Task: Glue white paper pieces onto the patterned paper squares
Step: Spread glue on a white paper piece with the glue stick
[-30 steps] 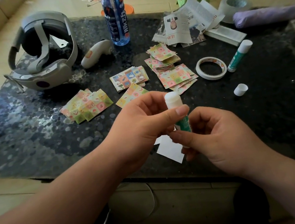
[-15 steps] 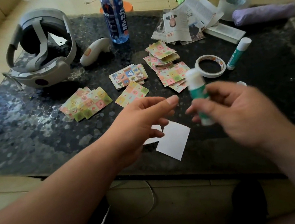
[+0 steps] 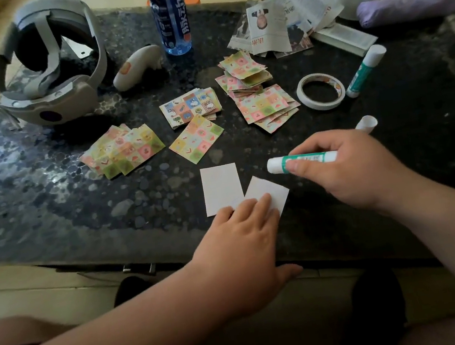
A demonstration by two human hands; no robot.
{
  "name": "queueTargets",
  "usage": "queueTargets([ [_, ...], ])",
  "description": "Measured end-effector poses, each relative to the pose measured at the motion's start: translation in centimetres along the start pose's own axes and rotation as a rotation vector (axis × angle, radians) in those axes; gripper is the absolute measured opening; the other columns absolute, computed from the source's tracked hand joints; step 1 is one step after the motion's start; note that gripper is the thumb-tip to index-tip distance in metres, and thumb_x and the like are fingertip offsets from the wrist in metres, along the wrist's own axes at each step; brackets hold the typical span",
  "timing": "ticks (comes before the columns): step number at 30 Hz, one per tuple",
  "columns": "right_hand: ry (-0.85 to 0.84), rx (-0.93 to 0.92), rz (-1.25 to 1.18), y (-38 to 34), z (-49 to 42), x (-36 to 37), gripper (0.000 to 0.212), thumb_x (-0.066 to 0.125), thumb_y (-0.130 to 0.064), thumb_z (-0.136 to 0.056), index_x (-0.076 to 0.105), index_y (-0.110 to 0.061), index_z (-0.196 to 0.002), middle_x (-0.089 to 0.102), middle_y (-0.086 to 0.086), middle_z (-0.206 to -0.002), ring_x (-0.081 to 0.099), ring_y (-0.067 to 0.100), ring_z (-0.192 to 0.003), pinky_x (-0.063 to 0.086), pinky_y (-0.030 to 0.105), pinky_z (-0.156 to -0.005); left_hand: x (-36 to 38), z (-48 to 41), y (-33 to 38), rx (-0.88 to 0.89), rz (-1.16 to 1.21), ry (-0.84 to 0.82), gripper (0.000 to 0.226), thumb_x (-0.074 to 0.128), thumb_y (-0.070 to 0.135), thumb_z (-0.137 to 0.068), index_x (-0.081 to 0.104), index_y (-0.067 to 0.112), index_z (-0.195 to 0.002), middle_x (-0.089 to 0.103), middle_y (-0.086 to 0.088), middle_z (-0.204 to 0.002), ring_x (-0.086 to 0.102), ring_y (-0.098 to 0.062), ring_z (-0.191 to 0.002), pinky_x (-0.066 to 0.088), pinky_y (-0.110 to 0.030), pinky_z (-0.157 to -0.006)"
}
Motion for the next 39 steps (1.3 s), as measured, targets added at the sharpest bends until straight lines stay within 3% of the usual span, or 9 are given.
queueTargets([
  [4,-0.047,0.01,0.053,0.3,-0.3,1.2,0.01,0.077,-0.039,-0.087,0.075,-0.03,-0.091,0.071,-0.012,-0.086,0.066,0.005,-0.079,0.044,0.013,-0.058,-0.2,-0.5,0.0,0.019,-0.06,-0.005,0.088,0.031,0.074,-0.096,0.014,0.016,-0.16,0.0,-0.007,-0.17,0.01,-0.025,-0.153,0.019,-0.047,-0.122],
  [9,-0.083,0.008,0.125,0.7,-0.5,2.5,0.011,0.075,-0.04,-0.09,0.074,-0.03,-0.095,0.069,-0.014,-0.093,0.064,0.006,-0.086,0.048,0.021,-0.069,0.1,-0.6,-0.3,0.028,-0.054,-0.014,0.089,0.035,0.073,-0.095,0.011,0.019,-0.161,-0.004,-0.006,-0.17,0.008,-0.024,-0.153,0.015,-0.049,-0.123],
  [16,-0.065,-0.023,0.111,0.7,-1.0,3.1,0.009,0.076,-0.037,-0.089,0.075,-0.029,-0.091,0.071,-0.013,-0.091,0.064,0.004,-0.085,0.046,0.019,-0.069,0.0,-0.7,-0.5,0.053,-0.015,-0.017,0.083,0.04,0.072,-0.094,0.019,0.024,-0.159,0.001,-0.005,-0.17,0.008,-0.025,-0.153,0.018,-0.049,-0.121],
  [24,-0.072,-0.033,0.133,-0.1,-1.5,4.0,0.009,0.073,-0.039,-0.091,0.073,-0.03,-0.096,0.068,-0.014,-0.093,0.063,0.004,-0.084,0.047,0.019,-0.067,-0.1,-0.8,-0.6,0.055,-0.018,-0.043,0.085,0.041,0.071,-0.095,0.013,0.024,-0.161,-0.004,-0.004,-0.17,0.003,-0.025,-0.154,0.014,-0.052,-0.122],
  [32,-0.042,-0.007,0.175,-0.2,-2.0,3.2,0.013,0.078,-0.034,-0.086,0.072,-0.025,-0.079,0.069,-0.008,-0.083,0.064,0.009,-0.079,0.046,0.025,-0.064,0.1,-0.5,-0.5,0.048,0.007,-0.032,0.087,0.043,0.07,-0.095,0.01,0.025,-0.161,-0.008,-0.004,-0.17,-0.001,-0.024,-0.155,0.009,-0.052,-0.123],
  [39,0.024,0.019,0.061,-0.7,-2.1,2.1,0.011,0.079,-0.035,-0.085,0.075,-0.026,-0.083,0.071,-0.008,-0.079,0.067,0.011,-0.076,0.048,0.025,-0.063,0.2,-0.6,-0.6,0.039,0.019,0.03,0.08,0.046,0.068,-0.094,0.022,0.026,-0.158,0.002,-0.008,-0.169,0.01,-0.027,-0.152,0.016,-0.051,-0.121],
])
Point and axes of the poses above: each hand's wrist, its own z-axis away from the middle knuckle, its own x-axis out of the palm, y = z × x, the point moved 1 cm from there along -z, towards the middle knuckle
